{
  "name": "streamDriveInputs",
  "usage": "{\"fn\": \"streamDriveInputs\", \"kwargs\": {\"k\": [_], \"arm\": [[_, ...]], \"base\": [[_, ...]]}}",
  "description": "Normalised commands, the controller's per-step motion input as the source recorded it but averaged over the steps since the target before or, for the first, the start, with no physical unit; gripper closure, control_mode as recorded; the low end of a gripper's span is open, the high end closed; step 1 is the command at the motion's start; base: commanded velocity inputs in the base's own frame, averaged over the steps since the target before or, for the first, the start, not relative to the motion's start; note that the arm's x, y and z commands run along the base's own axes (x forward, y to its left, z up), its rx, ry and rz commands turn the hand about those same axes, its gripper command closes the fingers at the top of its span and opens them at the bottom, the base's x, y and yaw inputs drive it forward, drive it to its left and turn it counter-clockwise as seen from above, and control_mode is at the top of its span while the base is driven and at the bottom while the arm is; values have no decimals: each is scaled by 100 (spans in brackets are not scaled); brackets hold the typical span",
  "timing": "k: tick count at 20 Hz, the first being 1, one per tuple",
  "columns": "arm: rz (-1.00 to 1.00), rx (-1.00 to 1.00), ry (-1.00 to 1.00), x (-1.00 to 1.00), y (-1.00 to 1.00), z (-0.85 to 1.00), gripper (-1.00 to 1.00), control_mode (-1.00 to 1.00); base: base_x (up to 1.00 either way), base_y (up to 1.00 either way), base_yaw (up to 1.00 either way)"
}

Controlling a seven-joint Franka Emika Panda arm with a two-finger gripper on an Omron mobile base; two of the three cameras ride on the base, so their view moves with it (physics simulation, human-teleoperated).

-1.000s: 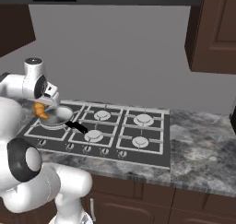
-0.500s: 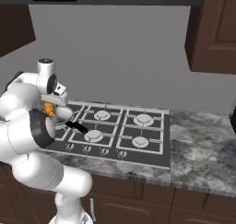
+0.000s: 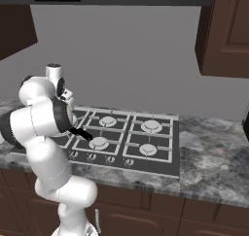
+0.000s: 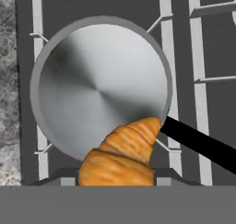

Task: Pick the croissant and place it on the pan. Then turn on the stove to warm the croissant.

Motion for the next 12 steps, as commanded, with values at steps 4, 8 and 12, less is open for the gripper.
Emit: {"fn": "streamDriveInputs", "kwargs": {"k": [4,8,12], "arm": [[-5,-2,0,21,43,-26,100,-100],[-5,0,1,29,22,-26,100,-100],[-4,0,3,26,0,-22,100,-100]], "base": [[0,0,0],[0,0,0],[0,0,0]]}}
